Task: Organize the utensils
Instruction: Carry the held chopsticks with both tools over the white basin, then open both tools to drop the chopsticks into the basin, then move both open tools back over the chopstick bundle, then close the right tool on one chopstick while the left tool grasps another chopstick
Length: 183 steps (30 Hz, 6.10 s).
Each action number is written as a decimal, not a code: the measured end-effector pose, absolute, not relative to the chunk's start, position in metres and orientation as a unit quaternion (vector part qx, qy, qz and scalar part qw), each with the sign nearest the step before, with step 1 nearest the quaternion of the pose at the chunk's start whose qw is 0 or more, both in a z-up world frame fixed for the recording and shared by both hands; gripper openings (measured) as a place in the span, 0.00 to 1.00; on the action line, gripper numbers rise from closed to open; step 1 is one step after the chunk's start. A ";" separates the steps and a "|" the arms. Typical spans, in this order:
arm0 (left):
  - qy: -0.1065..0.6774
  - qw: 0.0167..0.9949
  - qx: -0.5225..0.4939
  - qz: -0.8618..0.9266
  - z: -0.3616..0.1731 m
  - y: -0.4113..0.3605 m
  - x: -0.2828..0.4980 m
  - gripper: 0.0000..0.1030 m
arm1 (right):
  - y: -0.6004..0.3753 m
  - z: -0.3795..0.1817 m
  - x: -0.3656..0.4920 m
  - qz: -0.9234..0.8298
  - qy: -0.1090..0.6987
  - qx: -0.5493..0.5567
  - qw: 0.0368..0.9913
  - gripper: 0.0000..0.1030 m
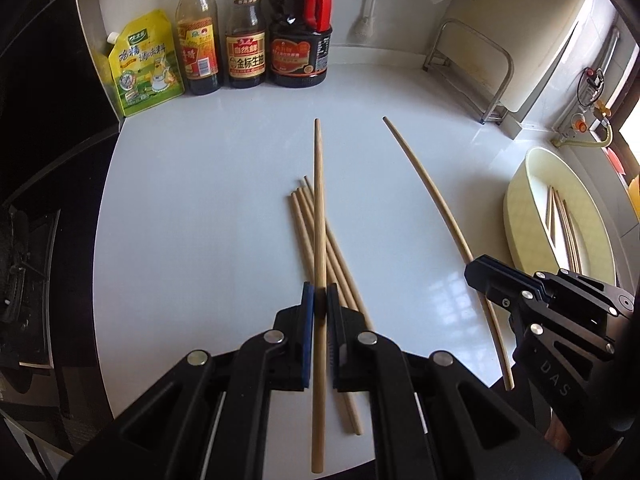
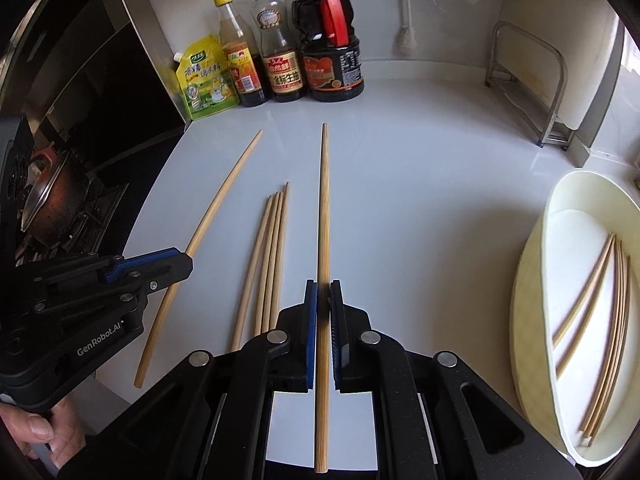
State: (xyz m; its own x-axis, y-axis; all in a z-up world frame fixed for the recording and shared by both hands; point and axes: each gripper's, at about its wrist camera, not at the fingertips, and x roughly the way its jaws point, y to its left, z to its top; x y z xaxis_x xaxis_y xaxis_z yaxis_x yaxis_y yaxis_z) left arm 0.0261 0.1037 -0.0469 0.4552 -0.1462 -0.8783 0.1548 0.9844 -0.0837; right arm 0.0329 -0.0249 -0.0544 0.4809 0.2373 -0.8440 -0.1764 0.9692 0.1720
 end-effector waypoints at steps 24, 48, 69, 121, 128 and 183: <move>0.449 0.838 0.116 -0.287 0.009 -0.116 0.036 0.07 | -0.249 -0.005 -0.029 -0.080 0.436 0.139 0.885 0.06; 0.464 0.790 0.217 -0.338 -0.035 -0.221 0.055 0.07 | -0.314 -0.056 -0.027 -0.136 0.474 0.203 0.846 0.06; 0.452 0.807 0.201 -0.323 -0.023 -0.193 0.051 0.25 | -0.301 -0.046 -0.032 -0.143 0.461 0.195 0.854 0.10; 0.490 0.853 0.079 -0.163 -0.026 0.052 0.039 0.43 | -0.094 -0.033 -0.003 0.012 0.481 0.070 0.874 0.25; 0.507 0.854 0.049 -0.103 -0.040 0.103 0.041 0.43 | -0.058 -0.047 0.009 0.059 0.500 0.046 0.863 0.26; 0.550 0.834 -0.045 -0.018 -0.112 0.164 0.029 0.47 | 0.026 -0.133 0.053 0.152 0.555 -0.038 0.817 0.28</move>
State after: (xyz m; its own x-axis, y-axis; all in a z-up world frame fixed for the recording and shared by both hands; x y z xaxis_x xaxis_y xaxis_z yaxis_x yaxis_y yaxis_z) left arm 0.0289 0.1640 -0.1122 0.3951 -0.0802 -0.9152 -0.0192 0.9952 -0.0955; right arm 0.0533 0.0262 -0.1333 0.3378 0.2059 -0.9184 -0.2899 0.9511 0.1066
